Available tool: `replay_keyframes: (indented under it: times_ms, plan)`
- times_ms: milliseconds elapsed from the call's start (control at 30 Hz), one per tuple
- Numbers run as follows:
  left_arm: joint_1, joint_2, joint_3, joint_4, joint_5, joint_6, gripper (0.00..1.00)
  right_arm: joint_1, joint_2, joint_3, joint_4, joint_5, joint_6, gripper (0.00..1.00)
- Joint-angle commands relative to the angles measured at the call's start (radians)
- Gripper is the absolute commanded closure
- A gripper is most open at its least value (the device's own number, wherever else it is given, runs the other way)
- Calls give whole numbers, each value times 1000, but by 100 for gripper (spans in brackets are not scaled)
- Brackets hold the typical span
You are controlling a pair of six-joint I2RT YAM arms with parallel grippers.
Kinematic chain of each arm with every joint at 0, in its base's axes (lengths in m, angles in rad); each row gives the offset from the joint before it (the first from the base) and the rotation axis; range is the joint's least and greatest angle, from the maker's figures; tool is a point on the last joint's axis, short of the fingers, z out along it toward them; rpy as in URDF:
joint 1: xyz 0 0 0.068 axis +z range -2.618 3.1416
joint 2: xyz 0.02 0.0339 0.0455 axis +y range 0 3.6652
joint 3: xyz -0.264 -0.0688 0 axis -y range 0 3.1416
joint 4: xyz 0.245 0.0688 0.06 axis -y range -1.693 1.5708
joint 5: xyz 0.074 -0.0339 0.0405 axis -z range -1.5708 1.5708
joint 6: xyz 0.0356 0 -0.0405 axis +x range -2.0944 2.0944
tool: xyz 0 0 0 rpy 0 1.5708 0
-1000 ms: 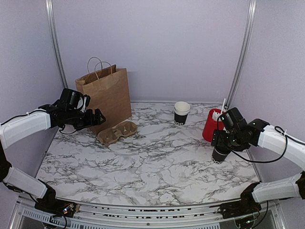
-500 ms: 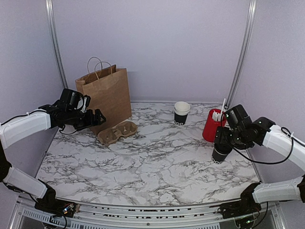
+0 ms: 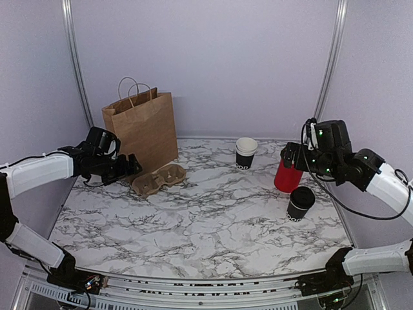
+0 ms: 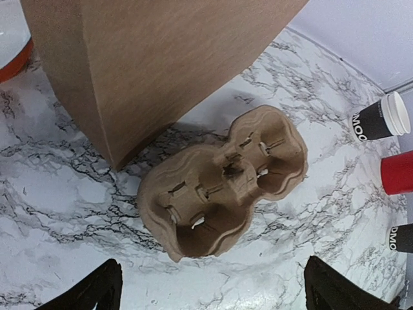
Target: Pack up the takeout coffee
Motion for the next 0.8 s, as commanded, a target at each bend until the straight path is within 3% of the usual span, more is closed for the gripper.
replay_keyframes:
  times_ms: [0,200,367,533,767]
  plan:
    - [7,41,-54,-11,-97,-118,1,27,31,67,149,-54,-119,0]
    - [20,108,-121,79,-65,-270,10,27,40,128,206,-112,-186,0]
    - [43,195,-140,211,-31,-379,35,27,9,123,265,-167,-196,0]
    - [44,281,-130,314,-15,-434,46,27,-36,108,284,-168,-190,0]
    - [28,333,-109,324,-16,-437,66,27,-68,95,289,-172,-188,0]
